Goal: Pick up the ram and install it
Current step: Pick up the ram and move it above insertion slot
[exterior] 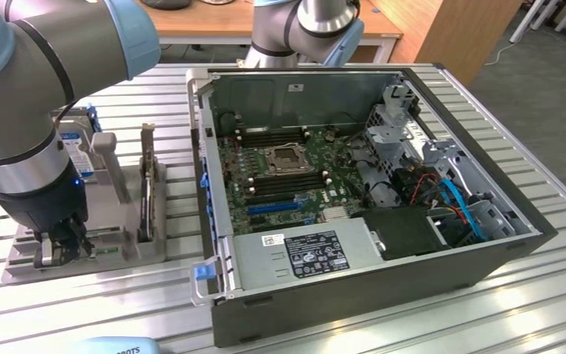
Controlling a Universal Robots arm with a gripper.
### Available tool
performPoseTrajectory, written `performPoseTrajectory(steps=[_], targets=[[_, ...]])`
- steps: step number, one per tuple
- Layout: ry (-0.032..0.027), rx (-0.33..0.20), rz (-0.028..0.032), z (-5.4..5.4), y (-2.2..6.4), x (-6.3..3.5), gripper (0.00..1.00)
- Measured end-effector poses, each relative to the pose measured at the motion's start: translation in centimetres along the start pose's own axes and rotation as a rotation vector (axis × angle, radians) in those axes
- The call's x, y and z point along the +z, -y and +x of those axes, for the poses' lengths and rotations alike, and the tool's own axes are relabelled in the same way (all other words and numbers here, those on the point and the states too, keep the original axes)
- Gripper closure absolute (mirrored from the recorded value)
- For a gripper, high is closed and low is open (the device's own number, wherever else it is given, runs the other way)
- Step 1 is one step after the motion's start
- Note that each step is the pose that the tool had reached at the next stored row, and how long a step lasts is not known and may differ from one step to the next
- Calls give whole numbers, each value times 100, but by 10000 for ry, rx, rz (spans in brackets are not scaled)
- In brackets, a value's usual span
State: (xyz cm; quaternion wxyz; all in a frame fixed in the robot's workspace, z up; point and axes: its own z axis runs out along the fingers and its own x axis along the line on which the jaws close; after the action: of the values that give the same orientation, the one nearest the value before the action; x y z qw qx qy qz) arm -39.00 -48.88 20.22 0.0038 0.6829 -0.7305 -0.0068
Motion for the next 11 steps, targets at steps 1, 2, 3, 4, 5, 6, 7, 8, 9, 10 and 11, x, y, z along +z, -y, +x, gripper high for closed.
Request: performPoseTrajectory(steps=[1, 2, 3, 4, 5, 6, 7, 8, 9, 10, 11], targets=[[0, 0, 1, 0, 0, 0, 88], [0, -1, 0, 0, 0, 0, 88], [0, -12, 0, 0, 0, 0, 88], [0, -35, 1, 0, 0, 0, 88], [-1, -68, 0, 0, 0, 0, 88], [-2, -112, 0, 0, 0, 0, 88], [-3, -171, -1, 0, 0, 0, 88], [-3, -228, -1, 0, 0, 0, 88], [-5, -283, -1, 0, 0, 0, 88], [-5, -335, -1, 0, 0, 0, 88], [-6, -372, -1, 0, 0, 0, 88]])
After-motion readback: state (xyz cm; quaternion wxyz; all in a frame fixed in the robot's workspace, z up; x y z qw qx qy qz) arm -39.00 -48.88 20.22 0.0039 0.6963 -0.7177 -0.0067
